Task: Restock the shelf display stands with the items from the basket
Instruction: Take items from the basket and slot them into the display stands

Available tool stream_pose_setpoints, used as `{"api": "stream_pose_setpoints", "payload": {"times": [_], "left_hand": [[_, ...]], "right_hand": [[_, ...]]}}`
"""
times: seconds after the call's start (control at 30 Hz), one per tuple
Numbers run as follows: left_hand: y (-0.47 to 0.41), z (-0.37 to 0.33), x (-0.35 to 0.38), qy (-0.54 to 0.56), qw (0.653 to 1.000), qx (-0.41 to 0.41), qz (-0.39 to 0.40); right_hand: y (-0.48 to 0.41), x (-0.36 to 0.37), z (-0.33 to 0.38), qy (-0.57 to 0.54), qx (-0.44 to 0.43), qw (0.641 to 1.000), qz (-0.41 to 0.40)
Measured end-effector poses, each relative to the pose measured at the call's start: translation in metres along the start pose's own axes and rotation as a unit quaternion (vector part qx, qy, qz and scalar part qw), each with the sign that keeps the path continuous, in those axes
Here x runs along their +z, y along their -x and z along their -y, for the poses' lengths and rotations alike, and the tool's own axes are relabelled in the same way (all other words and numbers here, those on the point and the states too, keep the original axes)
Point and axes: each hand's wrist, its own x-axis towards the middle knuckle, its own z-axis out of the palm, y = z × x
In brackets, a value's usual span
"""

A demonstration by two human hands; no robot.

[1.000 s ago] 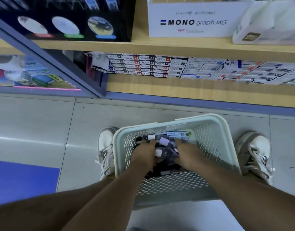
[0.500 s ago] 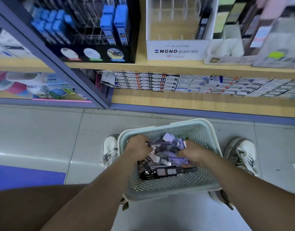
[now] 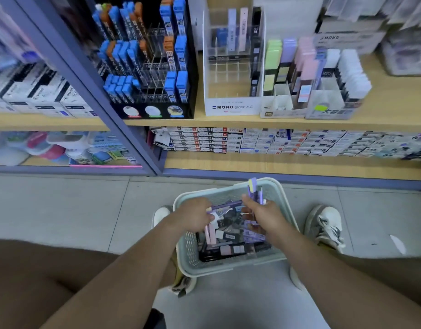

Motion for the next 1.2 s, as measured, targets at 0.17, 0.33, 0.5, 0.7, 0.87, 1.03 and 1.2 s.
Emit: {"api": "stream_pose_setpoints", "payload": {"times": [0.17, 0.33, 0.5, 0.7, 0.87, 1.03, 1.2], "left_hand": [[0.016, -0.013, -0.012, -0.082, 0.996, 0.031, 0.033], [0.022, -0.027, -0.028, -0.075, 0.995, 0.028, 0.053], [0.022, -0.023, -0.044, 0.088, 0.994, 0.005, 0.063], [0.030, -0.023, -0.066, 0.220, 0.974, 0.007, 0.056], [0.036, -0.021, -0.080, 0.243, 0.968, 0.019, 0.059], [0.055, -0.018, -0.100, 0.368, 0.929, 0.015, 0.019], [0.085, -0.029, -0.130, 0.449, 0.889, 0.080, -0.038]], "right_hand": [[0.014, 0.006, 0.017, -0.011, -0.042, 0.996, 0.078], [0.021, 0.009, 0.028, 0.154, -0.103, 0.969, 0.167], [0.023, 0.010, 0.041, 0.187, -0.150, 0.949, 0.207], [0.033, 0.012, 0.067, 0.302, -0.231, 0.904, 0.197], [0.043, 0.014, 0.074, 0.301, -0.292, 0.889, 0.185], [0.051, 0.009, 0.079, 0.066, -0.188, 0.960, 0.198], [0.069, -0.002, 0.096, -0.088, -0.106, 0.977, 0.166]]}}
